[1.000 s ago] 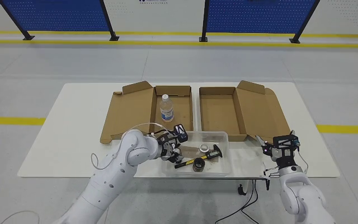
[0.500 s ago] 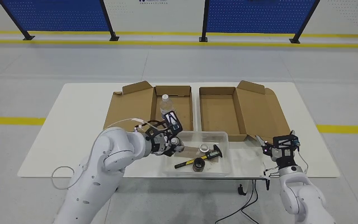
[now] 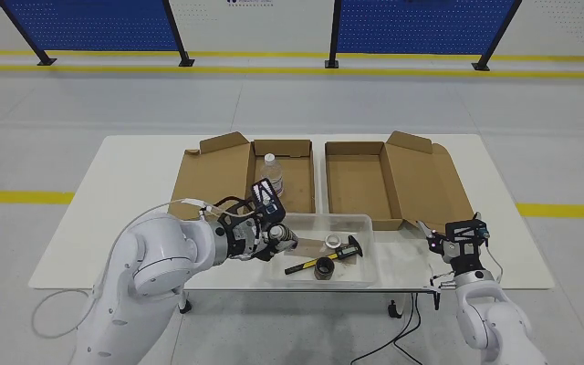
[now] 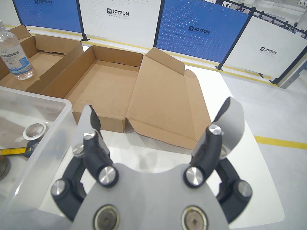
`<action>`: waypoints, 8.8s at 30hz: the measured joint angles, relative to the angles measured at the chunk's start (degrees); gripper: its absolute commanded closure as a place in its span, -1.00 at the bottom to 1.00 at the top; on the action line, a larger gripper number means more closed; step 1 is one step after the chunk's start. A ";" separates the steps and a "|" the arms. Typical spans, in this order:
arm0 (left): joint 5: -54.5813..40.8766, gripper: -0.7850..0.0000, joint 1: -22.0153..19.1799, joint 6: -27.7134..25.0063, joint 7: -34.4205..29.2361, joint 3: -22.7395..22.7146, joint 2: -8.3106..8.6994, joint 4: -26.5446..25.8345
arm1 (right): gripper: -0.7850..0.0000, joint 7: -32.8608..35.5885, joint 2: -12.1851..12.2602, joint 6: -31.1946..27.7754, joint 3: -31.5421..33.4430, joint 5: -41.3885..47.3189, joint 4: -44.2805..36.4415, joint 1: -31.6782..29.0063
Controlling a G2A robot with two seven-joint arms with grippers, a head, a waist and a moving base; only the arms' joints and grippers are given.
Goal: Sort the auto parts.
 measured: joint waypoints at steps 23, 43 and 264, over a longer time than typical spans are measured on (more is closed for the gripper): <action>16.03 1.00 -11.98 1.54 23.59 6.47 -0.69 28.54 | -1.00 0.00 0.00 0.00 0.00 0.00 0.00 0.00; 22.03 1.00 -26.78 3.57 33.35 19.29 -4.54 57.31 | -1.00 0.00 0.00 0.00 0.00 0.00 0.00 0.00; 7.88 0.54 -49.10 4.71 18.84 42.79 -22.16 93.31 | -1.00 0.00 0.00 0.00 0.00 0.00 0.00 0.00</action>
